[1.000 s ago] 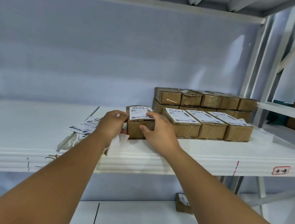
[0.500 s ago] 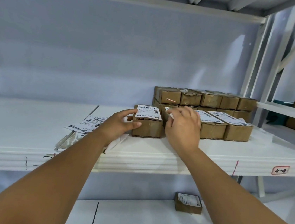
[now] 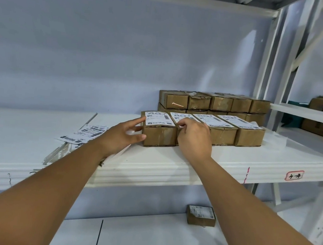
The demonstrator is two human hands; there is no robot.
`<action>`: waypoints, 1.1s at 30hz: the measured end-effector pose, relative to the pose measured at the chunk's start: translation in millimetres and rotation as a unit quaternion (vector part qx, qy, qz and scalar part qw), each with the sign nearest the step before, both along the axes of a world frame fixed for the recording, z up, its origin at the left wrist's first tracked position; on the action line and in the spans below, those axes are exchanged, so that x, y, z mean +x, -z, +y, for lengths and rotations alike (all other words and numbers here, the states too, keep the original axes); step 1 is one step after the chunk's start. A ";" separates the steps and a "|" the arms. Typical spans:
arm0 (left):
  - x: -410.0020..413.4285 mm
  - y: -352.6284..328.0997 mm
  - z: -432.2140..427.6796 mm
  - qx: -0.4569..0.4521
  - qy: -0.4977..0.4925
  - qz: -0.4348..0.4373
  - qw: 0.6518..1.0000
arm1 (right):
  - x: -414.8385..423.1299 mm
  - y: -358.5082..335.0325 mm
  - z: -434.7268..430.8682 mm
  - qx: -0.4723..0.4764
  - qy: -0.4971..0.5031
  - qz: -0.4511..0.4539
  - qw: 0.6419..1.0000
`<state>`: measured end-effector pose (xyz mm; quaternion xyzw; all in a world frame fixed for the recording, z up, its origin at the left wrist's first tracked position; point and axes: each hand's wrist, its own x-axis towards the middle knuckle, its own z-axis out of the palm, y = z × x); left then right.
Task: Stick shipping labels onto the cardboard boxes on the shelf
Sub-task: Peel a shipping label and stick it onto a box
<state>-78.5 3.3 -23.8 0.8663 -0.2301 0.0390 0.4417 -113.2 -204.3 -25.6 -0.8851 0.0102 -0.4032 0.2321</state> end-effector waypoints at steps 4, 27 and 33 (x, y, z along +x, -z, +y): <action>-4.2 -0.5 -4.0 -0.008 -0.006 0.015 1.000 | -2.7 0.4 -1.7 0.021 -0.014 -0.003 1.000; -86.9 -55.2 -100.9 -0.368 -0.072 -0.049 0.926 | -66.0 -21.7 21.9 0.481 -0.355 0.098 0.796; -88.8 -56.9 -135.6 -0.421 -0.057 0.032 0.905 | -79.3 -29.0 -19.4 0.522 -0.383 0.125 0.752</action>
